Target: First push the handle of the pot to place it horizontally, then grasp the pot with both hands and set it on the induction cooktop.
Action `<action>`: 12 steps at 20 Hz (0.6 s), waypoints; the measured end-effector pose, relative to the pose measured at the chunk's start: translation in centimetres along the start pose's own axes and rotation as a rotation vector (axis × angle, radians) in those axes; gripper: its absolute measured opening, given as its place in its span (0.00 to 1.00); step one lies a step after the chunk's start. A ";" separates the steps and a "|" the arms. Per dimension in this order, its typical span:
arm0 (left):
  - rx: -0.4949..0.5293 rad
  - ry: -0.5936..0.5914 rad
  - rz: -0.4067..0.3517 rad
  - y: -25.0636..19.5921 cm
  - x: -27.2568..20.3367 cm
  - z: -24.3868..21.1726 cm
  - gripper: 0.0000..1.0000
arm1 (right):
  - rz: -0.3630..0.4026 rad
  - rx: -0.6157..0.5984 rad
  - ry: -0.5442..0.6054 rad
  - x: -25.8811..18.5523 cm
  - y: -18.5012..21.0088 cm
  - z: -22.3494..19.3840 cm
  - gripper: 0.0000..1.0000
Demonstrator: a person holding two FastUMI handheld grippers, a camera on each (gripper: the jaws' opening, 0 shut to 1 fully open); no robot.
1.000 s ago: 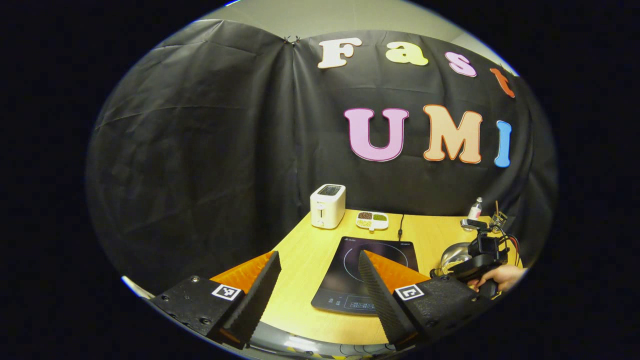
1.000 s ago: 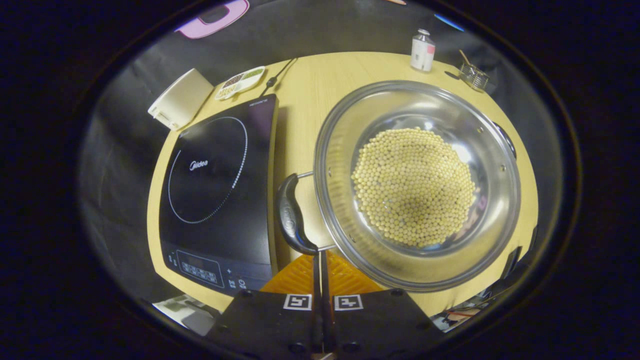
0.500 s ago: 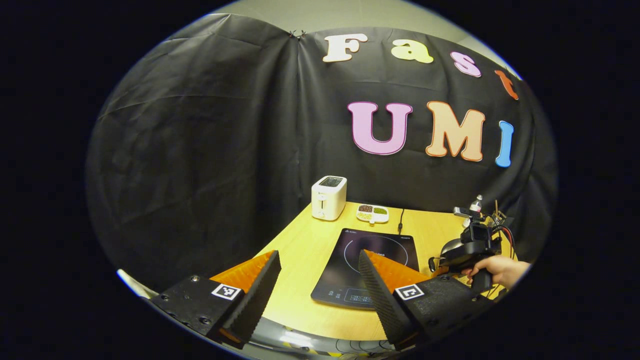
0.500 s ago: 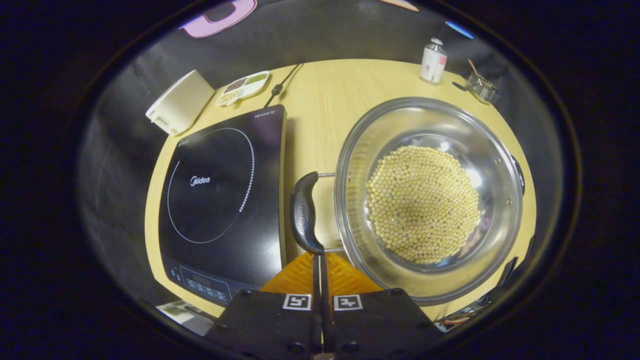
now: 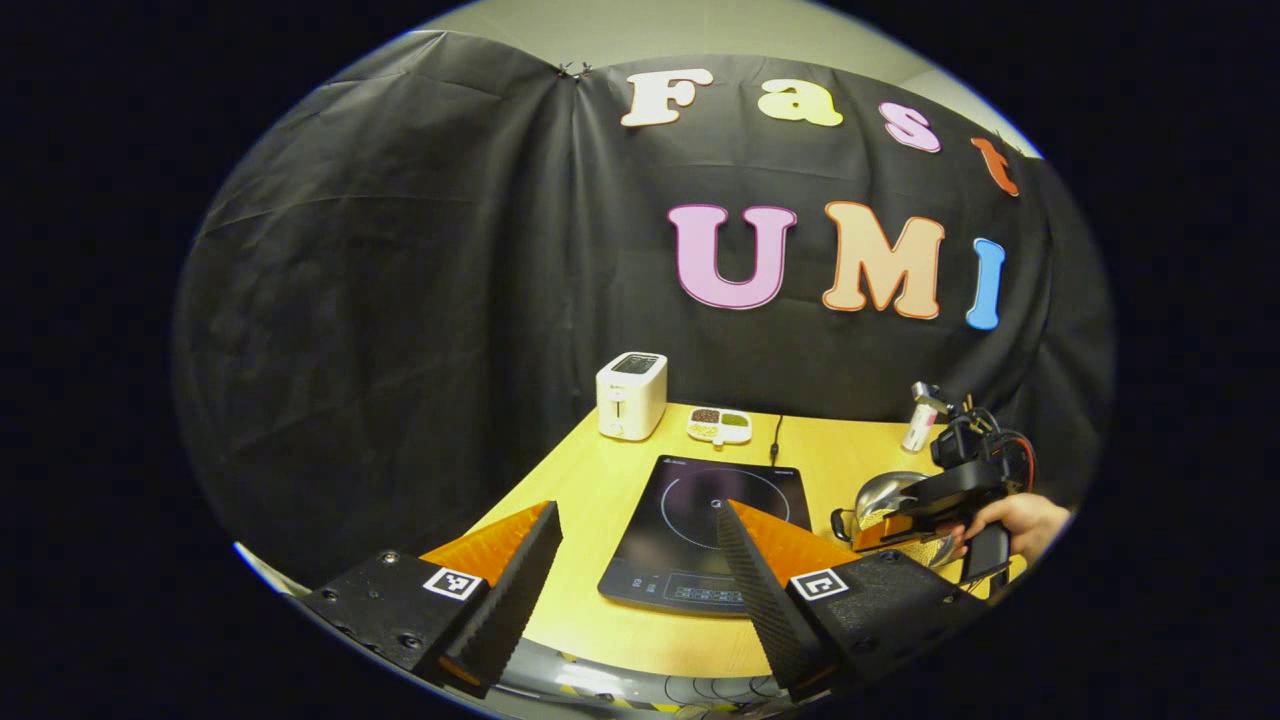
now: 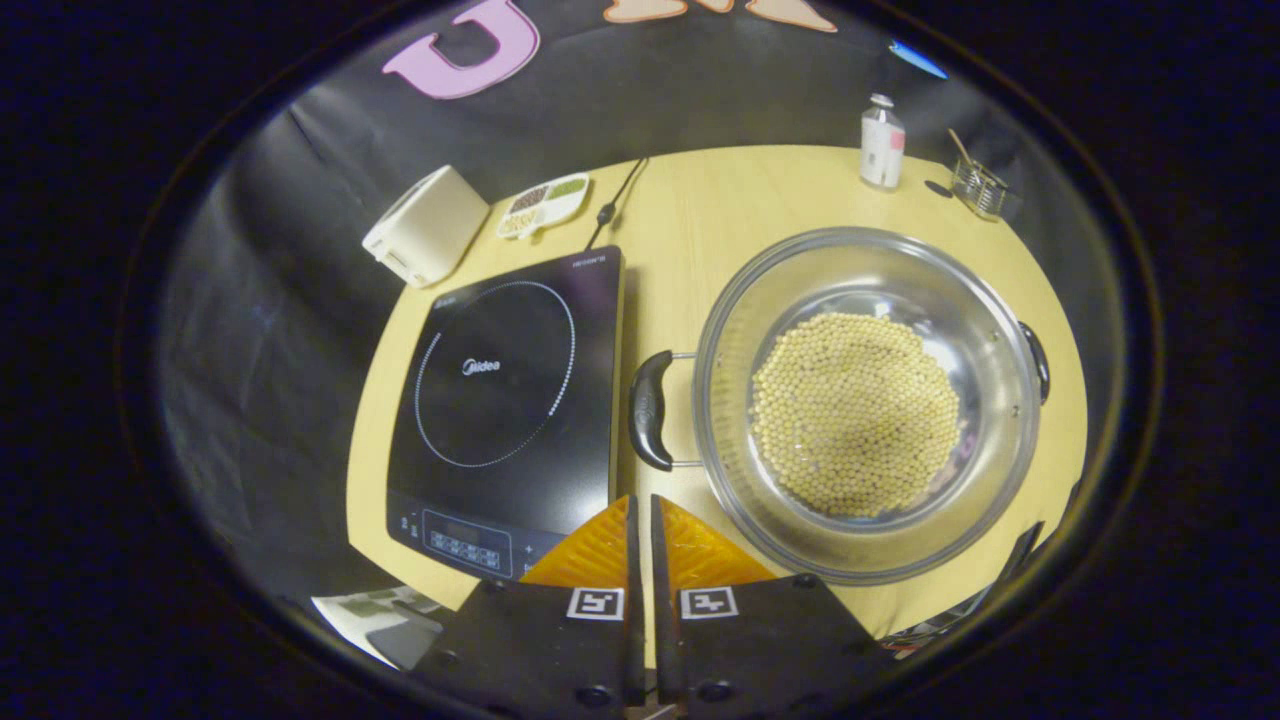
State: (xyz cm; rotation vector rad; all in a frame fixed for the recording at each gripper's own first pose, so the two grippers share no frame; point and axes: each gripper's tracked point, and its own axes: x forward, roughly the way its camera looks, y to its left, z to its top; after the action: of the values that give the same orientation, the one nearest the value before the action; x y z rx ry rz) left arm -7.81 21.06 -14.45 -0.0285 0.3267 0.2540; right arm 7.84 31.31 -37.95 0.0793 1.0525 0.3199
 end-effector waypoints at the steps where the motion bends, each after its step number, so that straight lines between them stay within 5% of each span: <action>1: 0.009 0.004 -0.014 -0.7 0.3 0.0 0.96 | 0.008 0.008 -0.010 -0.9 -0.7 0.2 0.00; 4: 0.022 0.014 -0.067 -3.3 0.7 0.0 0.96 | 0.002 0.034 -0.029 -3.5 -4.0 0.6 0.16; 7: 0.023 0.044 -0.115 -6.0 1.8 -0.4 0.93 | -0.001 0.053 -0.040 -5.2 -7.4 0.7 0.10; 12: 0.054 0.107 -0.148 -10.4 4.8 -1.3 0.96 | 0.021 0.057 -0.021 -6.8 -12.4 2.1 0.50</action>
State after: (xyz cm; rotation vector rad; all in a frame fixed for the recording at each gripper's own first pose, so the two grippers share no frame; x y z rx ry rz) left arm -1.18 12.05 -17.36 -0.0126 0.4355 0.0973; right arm 9.31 17.66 -33.90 0.1441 1.0405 0.3074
